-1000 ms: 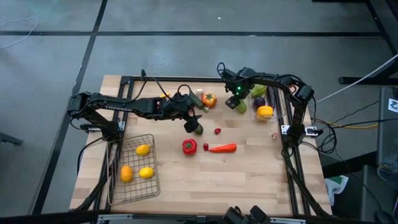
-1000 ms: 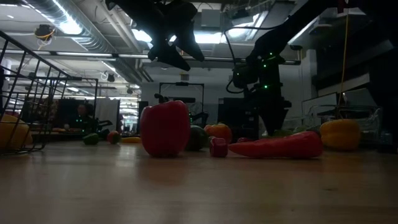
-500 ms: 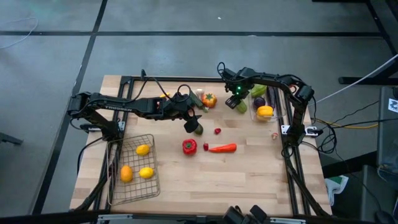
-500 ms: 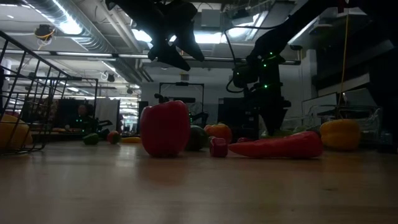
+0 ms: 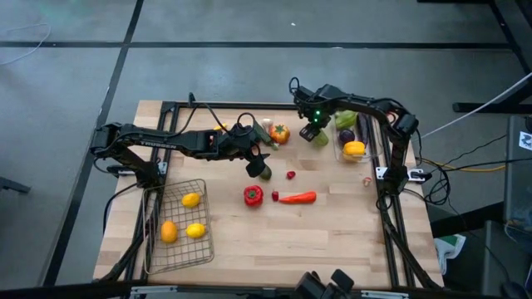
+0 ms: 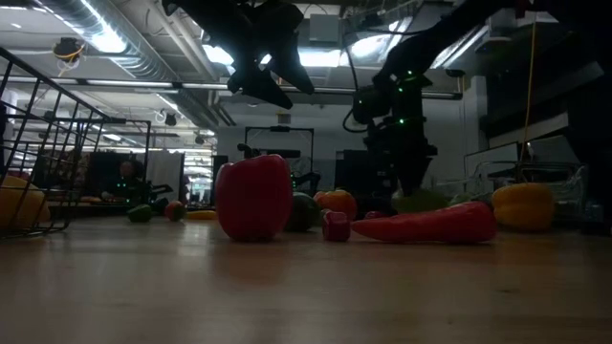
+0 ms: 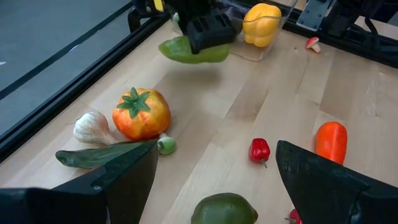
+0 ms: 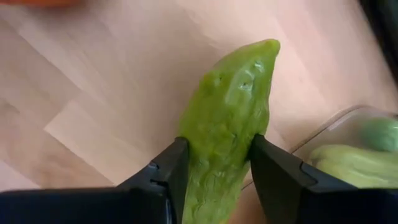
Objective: Sort produce into baskets
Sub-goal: Put the green bitter melon into the transparent bin
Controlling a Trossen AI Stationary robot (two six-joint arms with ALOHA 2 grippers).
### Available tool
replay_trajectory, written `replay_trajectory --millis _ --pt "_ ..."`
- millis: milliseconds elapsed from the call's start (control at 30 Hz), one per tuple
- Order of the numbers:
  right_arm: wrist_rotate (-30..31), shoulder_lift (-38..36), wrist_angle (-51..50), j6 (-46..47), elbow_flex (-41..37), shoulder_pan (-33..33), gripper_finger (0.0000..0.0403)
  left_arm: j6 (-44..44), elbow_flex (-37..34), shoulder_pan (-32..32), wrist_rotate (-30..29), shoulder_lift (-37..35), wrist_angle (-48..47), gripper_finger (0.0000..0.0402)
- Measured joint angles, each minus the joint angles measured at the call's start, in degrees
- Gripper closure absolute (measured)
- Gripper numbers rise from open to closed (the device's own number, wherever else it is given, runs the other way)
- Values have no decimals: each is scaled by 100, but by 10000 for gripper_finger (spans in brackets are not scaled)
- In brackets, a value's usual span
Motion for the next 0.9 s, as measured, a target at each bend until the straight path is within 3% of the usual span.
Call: replay_trajectory --millis 633,900 --pt "32 -18 -2299 -502 1528 -1 249 0 0 0 0 0 -2 79" --pt "1152 -43 -2782 -908 1501 -17 249 0 0 1 0 1 -2 79"
